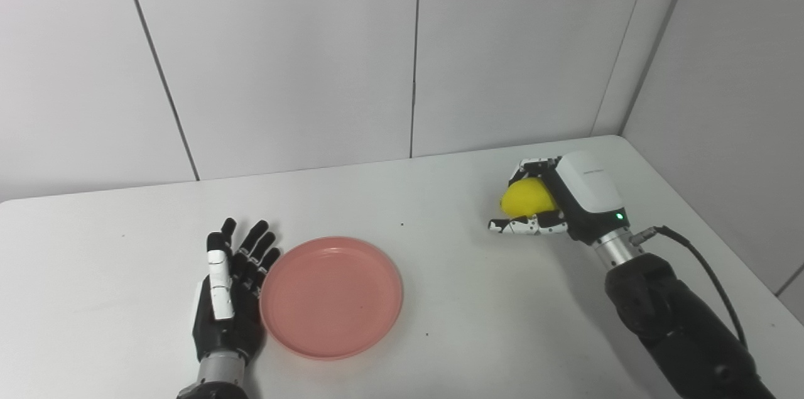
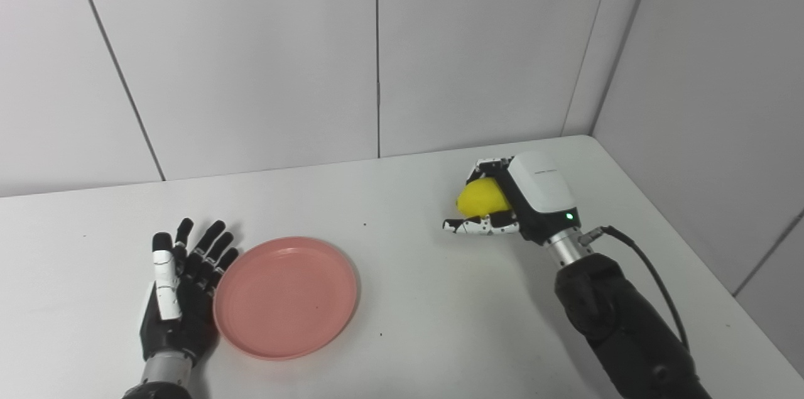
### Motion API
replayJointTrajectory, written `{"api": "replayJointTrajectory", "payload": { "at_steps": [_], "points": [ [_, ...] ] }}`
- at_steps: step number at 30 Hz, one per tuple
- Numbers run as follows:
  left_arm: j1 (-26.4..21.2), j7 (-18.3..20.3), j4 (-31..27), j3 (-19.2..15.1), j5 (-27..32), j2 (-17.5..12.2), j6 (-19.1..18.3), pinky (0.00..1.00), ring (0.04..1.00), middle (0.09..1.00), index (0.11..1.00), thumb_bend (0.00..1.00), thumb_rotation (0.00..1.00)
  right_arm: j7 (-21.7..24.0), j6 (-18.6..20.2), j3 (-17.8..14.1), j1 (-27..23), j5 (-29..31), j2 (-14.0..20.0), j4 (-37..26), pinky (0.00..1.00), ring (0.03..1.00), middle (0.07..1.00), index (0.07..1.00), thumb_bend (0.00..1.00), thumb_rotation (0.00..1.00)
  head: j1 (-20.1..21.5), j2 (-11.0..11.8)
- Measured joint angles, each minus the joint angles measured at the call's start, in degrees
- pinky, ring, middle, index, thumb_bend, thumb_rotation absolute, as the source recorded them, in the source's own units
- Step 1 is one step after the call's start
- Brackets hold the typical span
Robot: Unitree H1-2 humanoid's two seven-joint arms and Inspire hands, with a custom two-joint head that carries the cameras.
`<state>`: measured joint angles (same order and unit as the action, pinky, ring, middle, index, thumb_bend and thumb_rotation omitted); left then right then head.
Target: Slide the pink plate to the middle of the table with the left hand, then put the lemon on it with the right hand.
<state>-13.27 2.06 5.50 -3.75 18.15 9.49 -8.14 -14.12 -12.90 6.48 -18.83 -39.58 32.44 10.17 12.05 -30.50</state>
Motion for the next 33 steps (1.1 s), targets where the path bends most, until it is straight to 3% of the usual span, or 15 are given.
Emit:
{"api": "replayJointTrajectory", "payload": {
  "at_steps": [9,18,27,33],
  "points": [
    [0.1,-2.0,-0.1,1.6,-2.3,0.4,0.5,0.87,0.853,0.843,0.987,0.77,0.83,1.3,-1.1,-0.5,-0.3,0.3,0.0,-1.8,0.13,0.173,0.237,0.279,0.63,0.52,-3.7,0.1],
    [0.1,-3.1,1.3,2.7,-2.7,0.5,3.2,0.84,0.841,0.821,0.978,0.78,0.80,3.8,-2.5,-0.9,-0.8,0.4,0.3,-3.7,0.14,0.179,0.243,0.291,0.64,0.53,-6.9,0.7],
    [0.1,-3.9,1.9,3.1,-3.1,0.6,4.7,0.84,0.827,0.805,0.967,0.79,0.78,7.1,-3.4,-0.6,-2.2,0.8,0.2,-4.9,0.13,0.178,0.248,0.300,0.64,0.46,-7.9,1.0],
    [0.1,-4.3,2.0,3.2,-3.0,0.6,4.9,0.84,0.826,0.798,0.958,0.79,0.77,8.2,-3.9,0.9,-3.7,0.4,-0.5,-5.0,0.13,0.178,0.247,0.293,0.65,0.47,-8.2,1.1]
  ]
}}
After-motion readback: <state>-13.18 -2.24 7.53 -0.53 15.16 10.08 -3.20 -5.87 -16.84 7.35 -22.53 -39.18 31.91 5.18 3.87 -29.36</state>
